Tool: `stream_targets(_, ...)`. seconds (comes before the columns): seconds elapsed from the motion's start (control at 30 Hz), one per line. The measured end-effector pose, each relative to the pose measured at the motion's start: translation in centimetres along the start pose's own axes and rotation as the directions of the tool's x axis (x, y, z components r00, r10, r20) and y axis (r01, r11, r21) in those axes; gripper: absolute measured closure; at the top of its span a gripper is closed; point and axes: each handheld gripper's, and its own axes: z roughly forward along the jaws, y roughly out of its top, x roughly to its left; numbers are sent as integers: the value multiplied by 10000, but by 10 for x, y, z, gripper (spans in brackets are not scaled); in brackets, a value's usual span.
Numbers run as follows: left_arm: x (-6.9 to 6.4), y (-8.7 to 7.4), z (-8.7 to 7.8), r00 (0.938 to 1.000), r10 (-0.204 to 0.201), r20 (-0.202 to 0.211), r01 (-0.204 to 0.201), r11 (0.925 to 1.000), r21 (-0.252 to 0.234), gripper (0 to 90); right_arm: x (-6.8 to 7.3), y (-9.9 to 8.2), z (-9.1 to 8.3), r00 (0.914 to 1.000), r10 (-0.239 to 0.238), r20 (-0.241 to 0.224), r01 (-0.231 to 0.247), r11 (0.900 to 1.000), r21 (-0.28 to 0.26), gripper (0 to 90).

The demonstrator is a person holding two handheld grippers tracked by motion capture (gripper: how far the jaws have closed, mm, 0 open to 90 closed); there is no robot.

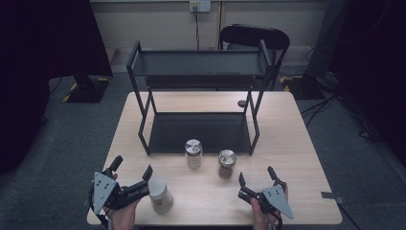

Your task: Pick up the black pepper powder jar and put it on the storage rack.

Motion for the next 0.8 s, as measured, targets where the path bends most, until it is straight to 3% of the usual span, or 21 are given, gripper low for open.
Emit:
stream_targets(0.37,-5,-2,-15,9979,-117,631,100,9996,272,22,0,0,0,10000,-3,17,3,10000,1,9)
stream_targets(0.47,-6,-4,-20,9963,132,846,-160,9994,318,24,0,0,0,10000,-4,24,4,10000,-1,9)
stream_targets(0.8,-12,-15,-25,9891,296,1439,-386,9974,602,69,1,0,0,10000,-8,27,8,10000,-3,9)
